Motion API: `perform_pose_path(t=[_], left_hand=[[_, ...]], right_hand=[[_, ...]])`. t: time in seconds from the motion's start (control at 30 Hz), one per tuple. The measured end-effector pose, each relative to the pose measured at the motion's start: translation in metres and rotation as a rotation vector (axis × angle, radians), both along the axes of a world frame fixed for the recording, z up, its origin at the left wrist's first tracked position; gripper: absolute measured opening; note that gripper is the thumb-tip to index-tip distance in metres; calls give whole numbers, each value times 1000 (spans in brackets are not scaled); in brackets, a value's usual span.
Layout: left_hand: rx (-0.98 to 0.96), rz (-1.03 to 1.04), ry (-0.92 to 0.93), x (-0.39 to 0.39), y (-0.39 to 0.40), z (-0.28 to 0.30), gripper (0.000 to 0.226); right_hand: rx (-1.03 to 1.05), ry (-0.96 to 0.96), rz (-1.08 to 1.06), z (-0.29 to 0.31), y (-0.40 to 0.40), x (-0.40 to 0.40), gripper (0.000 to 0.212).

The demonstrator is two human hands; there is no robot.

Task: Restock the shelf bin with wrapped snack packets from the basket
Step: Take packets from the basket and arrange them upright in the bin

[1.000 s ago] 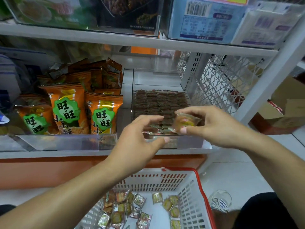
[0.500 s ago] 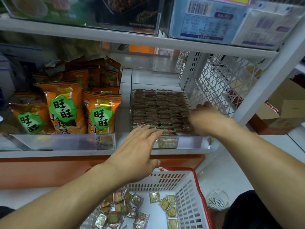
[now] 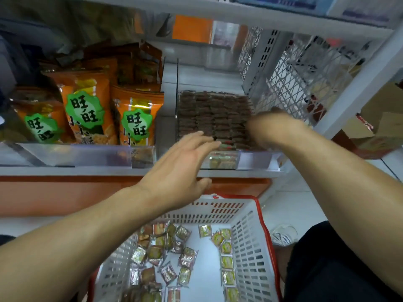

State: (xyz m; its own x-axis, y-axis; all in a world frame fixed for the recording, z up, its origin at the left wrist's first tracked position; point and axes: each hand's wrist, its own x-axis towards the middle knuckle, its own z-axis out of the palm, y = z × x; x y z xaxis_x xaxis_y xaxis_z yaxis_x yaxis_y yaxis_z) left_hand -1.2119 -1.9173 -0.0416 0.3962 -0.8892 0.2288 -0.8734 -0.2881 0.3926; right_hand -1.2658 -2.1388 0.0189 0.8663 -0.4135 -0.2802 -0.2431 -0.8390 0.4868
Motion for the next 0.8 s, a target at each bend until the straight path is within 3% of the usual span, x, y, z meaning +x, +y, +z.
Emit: perform_pose_path(t=[0.1, 0.17, 0.23, 0.3, 0.37, 0.43, 0.5, 0.63, 0.8], left_hand=[[-266, -16, -68, -3, 11, 1, 26], [-255, -15, -8, -4, 18, -11, 14], [-12, 11, 129, -5, 28, -41, 14], [334, 19, 249, -7, 44, -87, 19], [684, 23, 282, -10, 70, -139, 28], [929, 39, 285, -14, 98, -185, 32], [1018, 69, 327, -20, 114, -222, 31], [1072, 19, 347, -44, 116, -279, 36], [985, -26, 361, -74, 102, -326, 48]], right_hand=[[20, -321, 187, 25, 28, -6, 7], [215, -285, 276, 16, 57, -12, 6], [507, 54, 337, -25, 86, -23, 7], [752, 420, 226, -82, 106, -35, 14], [803, 603, 79, -148, 106, -51, 30], [711, 668, 35, -210, 98, -69, 37], [646, 641, 6, -260, 92, -82, 40], [855, 376, -141, -330, 105, -87, 60], [968, 125, -589, -407, 146, -82, 78]])
